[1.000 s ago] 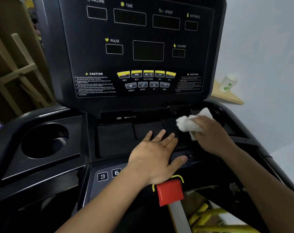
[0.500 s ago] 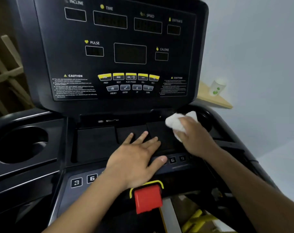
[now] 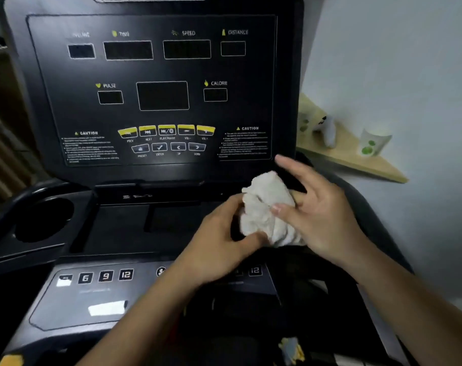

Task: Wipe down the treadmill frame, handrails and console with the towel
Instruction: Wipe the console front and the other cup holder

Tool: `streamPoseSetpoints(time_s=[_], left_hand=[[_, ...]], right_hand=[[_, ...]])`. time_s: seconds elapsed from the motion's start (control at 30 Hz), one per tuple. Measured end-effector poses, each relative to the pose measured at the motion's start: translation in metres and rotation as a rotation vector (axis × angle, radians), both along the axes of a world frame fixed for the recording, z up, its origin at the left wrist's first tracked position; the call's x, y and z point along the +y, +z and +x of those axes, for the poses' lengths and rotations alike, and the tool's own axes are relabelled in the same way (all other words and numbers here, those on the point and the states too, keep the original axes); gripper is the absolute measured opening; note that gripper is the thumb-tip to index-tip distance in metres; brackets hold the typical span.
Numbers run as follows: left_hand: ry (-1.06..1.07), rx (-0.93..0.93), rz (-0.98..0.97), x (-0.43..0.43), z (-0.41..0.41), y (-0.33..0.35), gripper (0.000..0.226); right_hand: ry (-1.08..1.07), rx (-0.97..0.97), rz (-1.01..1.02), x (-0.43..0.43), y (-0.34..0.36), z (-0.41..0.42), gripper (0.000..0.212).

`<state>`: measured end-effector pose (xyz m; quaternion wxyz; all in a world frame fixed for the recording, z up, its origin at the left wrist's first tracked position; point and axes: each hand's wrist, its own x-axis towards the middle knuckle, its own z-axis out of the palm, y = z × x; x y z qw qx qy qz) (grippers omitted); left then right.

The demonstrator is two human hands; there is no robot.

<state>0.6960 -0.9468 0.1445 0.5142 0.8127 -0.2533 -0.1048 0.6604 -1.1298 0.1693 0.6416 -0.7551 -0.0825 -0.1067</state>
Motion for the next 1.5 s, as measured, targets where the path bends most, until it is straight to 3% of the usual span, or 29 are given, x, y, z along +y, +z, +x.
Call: streamPoseSetpoints(time_s=[0.07,0.17,0.3,0.33,0.43,0.5,0.57,0.63,0.7,0.77,0.83,0.97,1.07,1.13,1.2,1.23,1.33,1.4,1.47,1.5], left_hand=[[0.011,0.013,-0.003,-0.008,-0.003,0.005,0.046],[0.087,0.13,-0.129,-0.022,-0.005,0.013,0.057],[0.221,0.227,-0.282,-0.024,-0.004,0.017,0.039],[0.253,0.227,-0.293,-0.022,-0.003,0.017,0.032],[0.33,0.371,-0.421,-0.02,0.0,0.016,0.013],[0.323,0.463,-0.505,-0.024,0.002,0.019,0.012],[0.301,0.465,-0.501,-0.029,0.004,0.021,0.024],[0.284,0.444,-0.452,-0.033,0.005,0.024,0.034],[0.257,0.412,-0.375,-0.037,0.006,0.028,0.022],[0.28,0.413,-0.336,-0.035,0.006,0.031,0.005],[0.3,0.372,-0.301,-0.033,0.008,0.033,0.014],[0.215,0.15,-0.215,-0.041,0.006,0.042,0.026],[0.24,-0.076,-0.083,-0.053,0.009,0.04,0.021],[0.218,-0.232,0.092,-0.061,0.015,0.034,0.016],[0.152,-0.272,0.234,-0.068,0.025,0.02,0.029],[0.11,-0.275,0.295,-0.071,0.029,0.01,0.036],[-0.031,-0.397,0.565,-0.077,0.027,-0.012,0.049],[-0.079,-0.466,0.607,-0.072,0.024,-0.019,0.047],[-0.098,-0.458,0.54,-0.064,0.025,-0.021,0.041],[-0.105,-0.454,0.514,-0.06,0.026,-0.024,0.037]], right_hand=[[0.012,0.008,0.235,-0.008,0.014,0.009,0.067],[0.103,0.01,0.343,-0.018,0.025,0.021,0.047],[0.197,0.005,0.063,-0.02,0.007,0.027,0.03],[0.2,0.013,-0.034,-0.025,0.0,0.029,0.035],[0.297,0.154,-0.267,-0.042,-0.013,0.028,0.078],[0.358,0.287,-0.255,-0.05,-0.02,0.024,0.087],[0.337,0.337,-0.135,-0.058,-0.025,0.021,0.069],[0.223,0.298,-0.048,-0.066,-0.025,0.021,0.039],[0.125,0.28,0.064,-0.074,-0.02,0.021,0.019],[0.076,0.292,0.18,-0.084,-0.012,0.023,0.017],[0.02,0.272,0.171,-0.094,-0.006,0.02,0.017],[-0.035,0.288,0.092,-0.118,0.003,0.015,0.028],[-0.115,0.304,-0.01,-0.14,0.007,0.011,0.057],[-0.209,0.261,-0.035,-0.157,0.006,0.01,0.048],[-0.367,0.233,-0.174,-0.173,-0.004,0.013,0.034],[-0.441,0.267,-0.337,-0.179,-0.011,0.015,0.034],[-0.514,0.428,-1.025,-0.175,-0.039,0.009,0.053],[-0.496,0.317,-1.127,-0.153,-0.055,0.0,0.05],[-0.289,0.304,-1.112,-0.122,-0.064,-0.01,0.046],[-0.166,0.354,-1.164,-0.11,-0.068,-0.012,0.054]])
